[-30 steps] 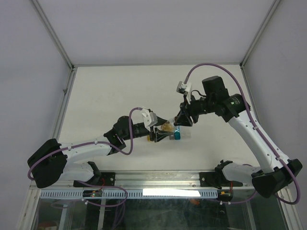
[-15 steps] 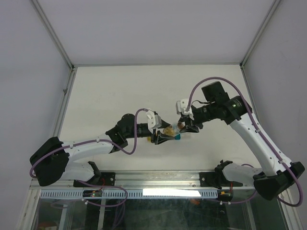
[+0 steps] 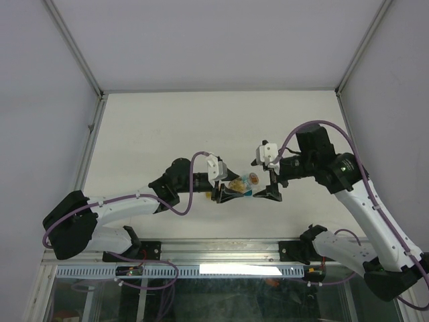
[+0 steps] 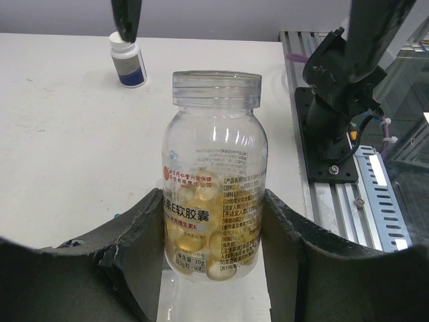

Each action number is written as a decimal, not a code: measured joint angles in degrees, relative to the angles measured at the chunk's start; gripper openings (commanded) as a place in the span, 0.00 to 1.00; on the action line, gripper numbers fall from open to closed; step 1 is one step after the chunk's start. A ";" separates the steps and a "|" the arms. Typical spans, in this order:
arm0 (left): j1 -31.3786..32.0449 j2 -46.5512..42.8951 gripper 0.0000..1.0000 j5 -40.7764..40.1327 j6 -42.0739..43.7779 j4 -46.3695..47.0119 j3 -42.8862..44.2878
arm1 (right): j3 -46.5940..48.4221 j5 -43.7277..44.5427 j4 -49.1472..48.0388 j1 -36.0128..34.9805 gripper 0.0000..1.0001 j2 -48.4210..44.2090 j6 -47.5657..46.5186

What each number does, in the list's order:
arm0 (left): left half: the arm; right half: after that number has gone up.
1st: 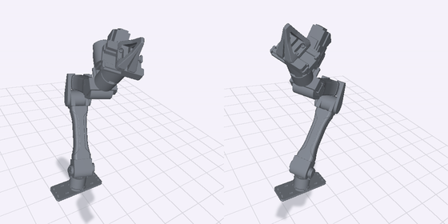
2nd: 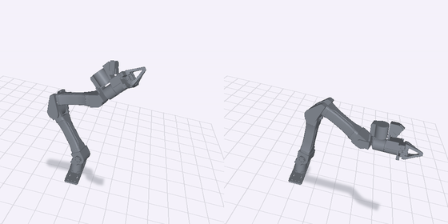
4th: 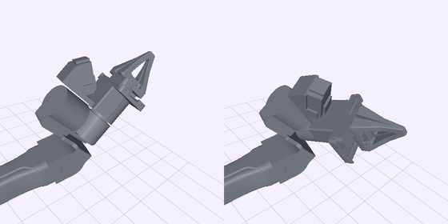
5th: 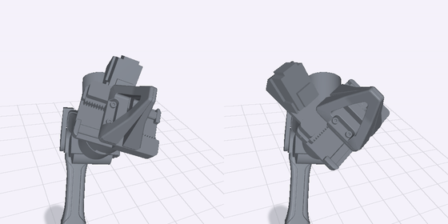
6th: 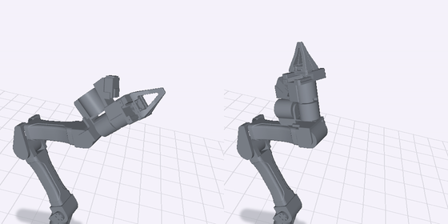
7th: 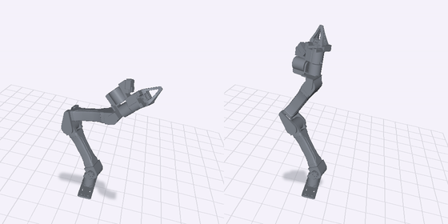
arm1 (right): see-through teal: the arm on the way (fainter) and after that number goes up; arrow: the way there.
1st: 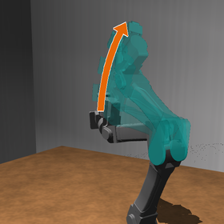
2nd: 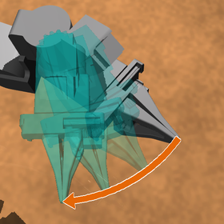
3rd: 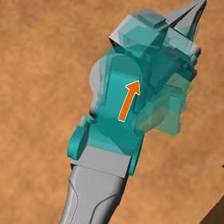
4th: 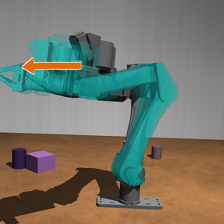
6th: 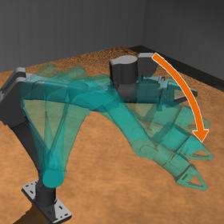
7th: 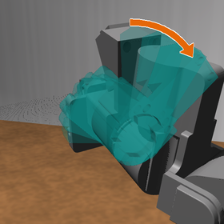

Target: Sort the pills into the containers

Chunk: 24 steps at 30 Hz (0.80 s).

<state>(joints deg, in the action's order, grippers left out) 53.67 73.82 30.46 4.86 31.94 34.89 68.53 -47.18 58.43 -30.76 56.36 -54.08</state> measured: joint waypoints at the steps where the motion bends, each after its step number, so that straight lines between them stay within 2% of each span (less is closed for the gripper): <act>1: 0.00 -0.02 0.00 -0.04 -0.20 0.07 0.00 | 0.00 -0.02 -0.42 0.17 1.00 -0.66 2.25; 7: 0.00 -1.01 0.00 -0.70 -1.51 1.49 -1.20 | 0.02 1.18 -2.64 1.20 0.97 -2.58 21.94; 13: 0.00 -1.11 0.00 -1.57 -2.54 2.82 -1.42 | 1.44 2.89 -2.34 2.89 0.90 3.54 36.02; 22: 0.00 -1.73 0.00 -2.05 -2.78 3.34 -1.86 | 1.53 4.42 -1.40 3.21 0.57 6.84 42.03; 24: 0.00 -1.84 0.00 -2.12 -2.78 3.43 -1.92 | 1.62 4.26 -1.22 3.21 0.54 6.84 42.18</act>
<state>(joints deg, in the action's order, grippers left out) 53.67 71.99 28.34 2.09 35.38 32.97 70.15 -42.92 57.21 -27.55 63.20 -11.90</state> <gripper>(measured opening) 0.505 0.588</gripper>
